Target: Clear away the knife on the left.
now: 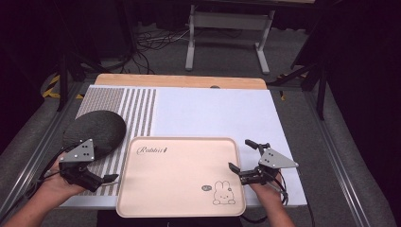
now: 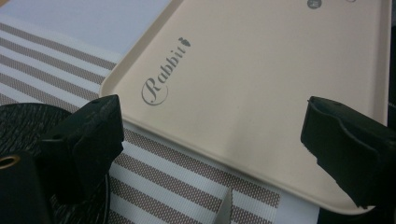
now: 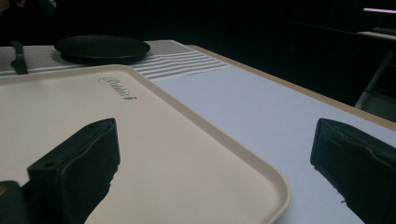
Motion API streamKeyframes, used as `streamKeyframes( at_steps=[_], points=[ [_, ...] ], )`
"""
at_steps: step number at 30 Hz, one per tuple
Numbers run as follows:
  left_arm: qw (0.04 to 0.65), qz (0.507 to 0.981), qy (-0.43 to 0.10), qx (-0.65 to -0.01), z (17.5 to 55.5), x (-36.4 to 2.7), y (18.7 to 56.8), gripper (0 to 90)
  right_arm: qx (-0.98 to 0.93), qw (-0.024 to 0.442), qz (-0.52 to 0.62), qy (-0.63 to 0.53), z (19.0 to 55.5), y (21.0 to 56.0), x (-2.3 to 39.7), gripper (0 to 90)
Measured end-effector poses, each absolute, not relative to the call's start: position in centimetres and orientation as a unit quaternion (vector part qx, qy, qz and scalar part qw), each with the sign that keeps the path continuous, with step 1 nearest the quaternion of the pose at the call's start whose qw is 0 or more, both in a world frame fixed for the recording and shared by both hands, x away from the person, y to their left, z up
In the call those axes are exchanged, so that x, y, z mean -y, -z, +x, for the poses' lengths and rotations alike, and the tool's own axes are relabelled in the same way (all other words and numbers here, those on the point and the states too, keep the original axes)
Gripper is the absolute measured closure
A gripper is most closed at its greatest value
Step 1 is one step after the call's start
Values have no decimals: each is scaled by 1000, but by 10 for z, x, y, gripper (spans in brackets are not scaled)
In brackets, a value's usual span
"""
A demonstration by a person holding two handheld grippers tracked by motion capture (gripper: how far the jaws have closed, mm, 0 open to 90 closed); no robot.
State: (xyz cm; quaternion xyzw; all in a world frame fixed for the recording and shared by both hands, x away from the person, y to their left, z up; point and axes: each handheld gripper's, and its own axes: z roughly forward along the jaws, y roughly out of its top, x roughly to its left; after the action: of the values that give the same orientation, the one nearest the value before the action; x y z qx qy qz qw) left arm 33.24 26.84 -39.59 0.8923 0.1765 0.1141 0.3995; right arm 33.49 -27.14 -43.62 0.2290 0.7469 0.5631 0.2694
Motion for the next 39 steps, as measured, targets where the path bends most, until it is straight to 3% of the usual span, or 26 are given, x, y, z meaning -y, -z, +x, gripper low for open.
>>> streamKeyframes(
  at_steps=[27,39],
  points=[
    [276,945,-70,-160,347,-285,406,99,-751,263,228,-560,337,439,269,26],
    [207,966,-34,-152,350,-290,410,186,-753,263,226,-560,336,439,270,27]
  ],
)
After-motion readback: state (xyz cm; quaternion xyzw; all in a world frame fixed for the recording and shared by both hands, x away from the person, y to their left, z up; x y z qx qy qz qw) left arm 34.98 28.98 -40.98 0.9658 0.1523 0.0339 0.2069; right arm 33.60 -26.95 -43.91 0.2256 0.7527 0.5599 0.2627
